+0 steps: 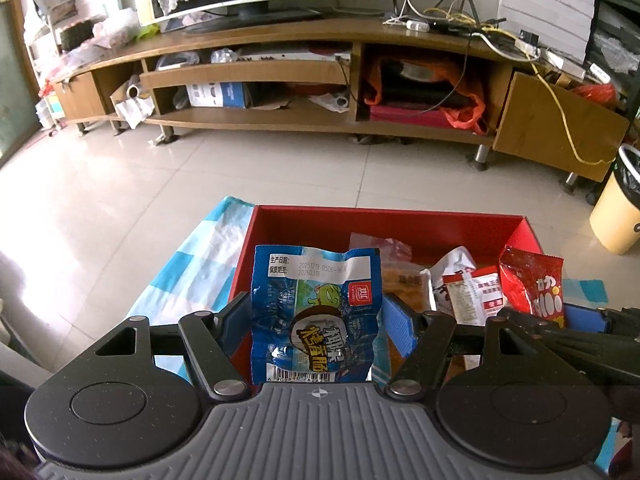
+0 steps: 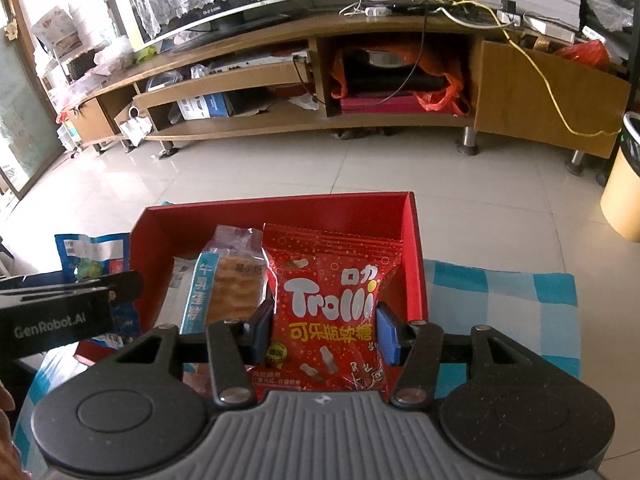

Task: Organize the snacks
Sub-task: 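Open the left tool dropping the blue coconut packet into the box, then open the right tool releasing the red Trolli bag into the box, then withdraw both open tools from the red box back over the loose snacks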

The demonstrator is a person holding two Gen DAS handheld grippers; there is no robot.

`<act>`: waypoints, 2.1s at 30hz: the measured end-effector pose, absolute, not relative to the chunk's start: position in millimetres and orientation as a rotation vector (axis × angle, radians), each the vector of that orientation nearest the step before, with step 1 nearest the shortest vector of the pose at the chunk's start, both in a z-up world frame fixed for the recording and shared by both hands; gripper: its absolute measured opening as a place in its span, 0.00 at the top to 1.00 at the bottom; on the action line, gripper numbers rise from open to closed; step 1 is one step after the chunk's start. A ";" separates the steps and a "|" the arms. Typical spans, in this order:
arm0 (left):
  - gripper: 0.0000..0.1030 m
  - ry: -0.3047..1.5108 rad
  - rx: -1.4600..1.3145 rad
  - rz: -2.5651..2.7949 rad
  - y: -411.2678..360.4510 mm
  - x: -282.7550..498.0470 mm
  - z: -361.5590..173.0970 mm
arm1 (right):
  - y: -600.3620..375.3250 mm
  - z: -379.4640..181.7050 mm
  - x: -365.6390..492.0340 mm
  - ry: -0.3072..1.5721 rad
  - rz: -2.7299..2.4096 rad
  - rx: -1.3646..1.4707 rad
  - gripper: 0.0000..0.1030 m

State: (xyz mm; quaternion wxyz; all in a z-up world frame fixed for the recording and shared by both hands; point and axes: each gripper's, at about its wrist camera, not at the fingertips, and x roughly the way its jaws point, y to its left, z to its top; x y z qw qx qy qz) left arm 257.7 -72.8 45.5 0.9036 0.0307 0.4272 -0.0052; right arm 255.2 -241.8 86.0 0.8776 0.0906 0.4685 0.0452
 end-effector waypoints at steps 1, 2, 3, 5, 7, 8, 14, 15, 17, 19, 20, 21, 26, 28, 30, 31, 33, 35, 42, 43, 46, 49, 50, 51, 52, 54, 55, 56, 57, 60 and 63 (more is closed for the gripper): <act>0.27 0.888 0.065 -0.009 -73.0 259.2 43.5 | -240.6 83.6 257.3 0.983 0.095 0.187 0.49; 0.27 0.894 0.066 -0.006 -73.1 260.6 41.3 | -240.1 81.2 259.3 0.987 0.096 0.186 0.49; 0.27 0.900 0.069 -0.004 -73.3 261.9 39.1 | -238.9 79.2 261.1 0.992 0.097 0.184 0.49; 0.29 0.906 0.075 0.001 -74.2 263.9 36.6 | -237.2 75.2 263.7 1.002 0.098 0.179 0.49; 0.32 0.910 0.079 0.002 -74.6 265.7 34.8 | -236.5 72.2 266.1 1.008 0.097 0.178 0.49; 0.33 0.908 0.078 0.002 -74.3 266.3 34.7 | -236.4 70.9 267.2 1.010 0.096 0.178 0.49; 0.32 0.920 0.091 0.005 -75.4 269.5 29.0 | -235.9 61.8 272.5 1.043 0.105 0.189 0.49; 0.32 0.921 0.092 0.006 -75.7 269.8 28.4 | -235.3 60.3 273.1 1.048 0.104 0.186 0.49; 0.30 0.920 0.095 0.008 -77.0 269.4 28.6 | -233.7 57.7 274.6 1.058 0.106 0.180 0.49; 0.29 0.916 0.099 0.008 -77.9 269.0 29.0 | -233.1 56.0 275.8 1.063 0.105 0.180 0.48; 0.27 0.915 0.100 0.009 -77.9 268.8 29.1 | -233.0 55.7 276.2 1.064 0.103 0.181 0.48; 0.26 0.914 0.100 0.009 -78.0 268.6 29.3 | -232.9 55.3 276.8 1.068 0.100 0.181 0.48; 0.22 0.915 0.090 0.008 -77.4 268.9 29.9 | -233.3 56.4 277.7 1.058 0.090 0.191 0.48; 0.20 0.913 0.094 0.007 -77.6 268.1 30.3 | -233.4 57.0 277.5 1.055 0.088 0.193 0.48; 0.19 0.910 0.095 0.007 -77.6 266.8 30.9 | -233.1 57.3 275.8 1.056 0.087 0.191 0.48; 0.19 0.911 0.094 0.004 -77.8 266.2 31.2 | -232.7 57.5 275.1 1.057 0.085 0.189 0.47; 0.18 0.909 0.093 0.002 -78.3 264.8 31.9 | -232.5 58.4 274.1 1.060 0.084 0.185 0.47; 0.17 0.907 0.093 0.001 -78.5 263.2 33.0 | -232.8 60.4 272.7 1.056 0.079 0.185 0.47; 0.16 0.903 0.097 -0.004 -79.6 255.1 35.3 | -232.8 69.2 267.7 1.042 0.081 0.185 0.47; 0.16 0.903 0.096 -0.006 -79.4 253.7 35.9 | -232.5 70.1 266.1 1.040 0.082 0.184 0.47; 0.16 0.901 0.093 -0.012 -78.5 248.6 38.1 | -231.8 73.0 260.4 1.040 0.083 0.186 0.46; 0.15 0.896 0.093 -0.015 -78.4 243.6 40.6 | -231.9 75.5 253.6 1.039 0.081 0.184 0.46; 0.15 0.896 0.091 -0.017 -78.4 242.3 41.2 | -231.9 76.3 251.5 1.039 0.080 0.185 0.46; 0.15 0.895 0.088 -0.020 -78.3 240.4 41.8 | -232.0 77.1 249.9 1.039 0.081 0.186 0.44; 0.15 0.894 0.087 -0.022 -78.5 238.5 42.2 | -231.8 77.9 248.3 1.039 0.082 0.186 0.44; 0.15 0.893 0.088 -0.025 -79.3 234.2 42.9 | -230.7 79.9 245.1 1.037 0.083 0.180 0.43; 0.15 0.892 0.089 -0.026 -79.2 232.4 43.1 | -230.3 80.7 243.7 1.036 0.084 0.179 0.43; 0.15 0.892 0.090 -0.026 -79.1 230.6 43.3 | -229.9 81.4 242.4 1.038 0.089 0.178 0.43; 0.14 0.892 0.091 -0.027 -79.2 228.8 43.5 | -229.7 82.1 241.1 1.038 0.090 0.178 0.43; 0.14 0.894 0.089 -0.029 -78.6 223.4 43.8 | -230.4 84.5 236.4 1.035 0.088 0.173 0.43; 0.14 0.900 0.086 -0.035 -78.8 216.8 43.1 | -232.1 86.8 229.3 1.032 0.083 0.174 0.43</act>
